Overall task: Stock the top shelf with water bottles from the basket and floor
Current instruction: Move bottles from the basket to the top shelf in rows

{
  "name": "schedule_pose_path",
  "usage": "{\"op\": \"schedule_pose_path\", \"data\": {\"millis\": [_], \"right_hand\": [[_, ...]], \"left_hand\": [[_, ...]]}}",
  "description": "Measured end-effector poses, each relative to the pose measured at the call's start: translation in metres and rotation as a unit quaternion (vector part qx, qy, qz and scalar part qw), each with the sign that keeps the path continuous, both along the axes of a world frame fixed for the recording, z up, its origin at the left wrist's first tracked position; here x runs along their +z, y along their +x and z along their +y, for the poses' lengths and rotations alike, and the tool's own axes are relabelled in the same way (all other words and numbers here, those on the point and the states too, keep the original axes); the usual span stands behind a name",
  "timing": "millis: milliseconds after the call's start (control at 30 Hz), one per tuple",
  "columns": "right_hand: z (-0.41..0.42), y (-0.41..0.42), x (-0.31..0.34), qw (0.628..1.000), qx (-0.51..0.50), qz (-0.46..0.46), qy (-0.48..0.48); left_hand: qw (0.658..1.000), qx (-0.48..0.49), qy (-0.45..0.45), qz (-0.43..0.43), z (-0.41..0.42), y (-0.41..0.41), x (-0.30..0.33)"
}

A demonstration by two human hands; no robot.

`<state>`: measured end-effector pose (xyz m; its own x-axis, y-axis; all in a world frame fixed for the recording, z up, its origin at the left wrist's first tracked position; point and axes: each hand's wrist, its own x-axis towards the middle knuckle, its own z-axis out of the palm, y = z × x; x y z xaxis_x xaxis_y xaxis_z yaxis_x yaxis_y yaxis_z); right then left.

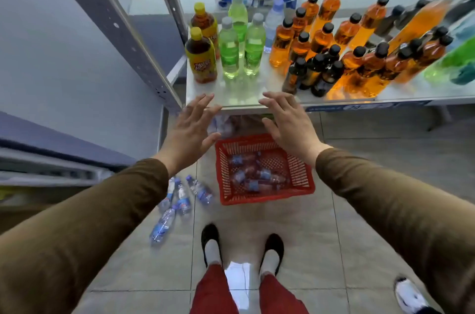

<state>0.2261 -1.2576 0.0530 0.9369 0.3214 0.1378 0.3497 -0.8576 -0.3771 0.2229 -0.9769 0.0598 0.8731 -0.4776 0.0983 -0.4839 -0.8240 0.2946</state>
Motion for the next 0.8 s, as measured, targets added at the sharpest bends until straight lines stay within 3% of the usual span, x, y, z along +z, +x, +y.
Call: {"op": "schedule_pose_path", "data": {"millis": [133, 267, 367, 500, 733, 800], "right_hand": [[0.004, -0.016, -0.087, 0.987, -0.096, 0.128, 0.006], [0.005, -0.028, -0.186, 0.933, -0.247, 0.256, 0.046], [0.005, -0.032, -0.266, 0.853, -0.378, 0.334, 0.134], [0.003, -0.04, -0.364, 0.711, -0.512, 0.369, 0.309], [-0.011, -0.041, -0.506, 0.495, -0.606, 0.394, 0.482], [-0.009, -0.036, -0.523, 0.469, -0.624, 0.397, 0.482]], "left_hand": [[0.995, -0.034, 0.032, 0.085, 0.006, 0.003, -0.081], [0.988, -0.033, 0.037, 0.145, 0.007, 0.004, -0.173], [0.979, -0.026, 0.037, 0.198, 0.003, 0.006, -0.25], [0.97, -0.007, 0.04, 0.239, -0.017, 0.014, -0.342], [0.952, 0.012, 0.056, 0.301, -0.061, 0.039, -0.468], [0.949, 0.018, 0.074, 0.305, -0.068, 0.045, -0.5]]}}
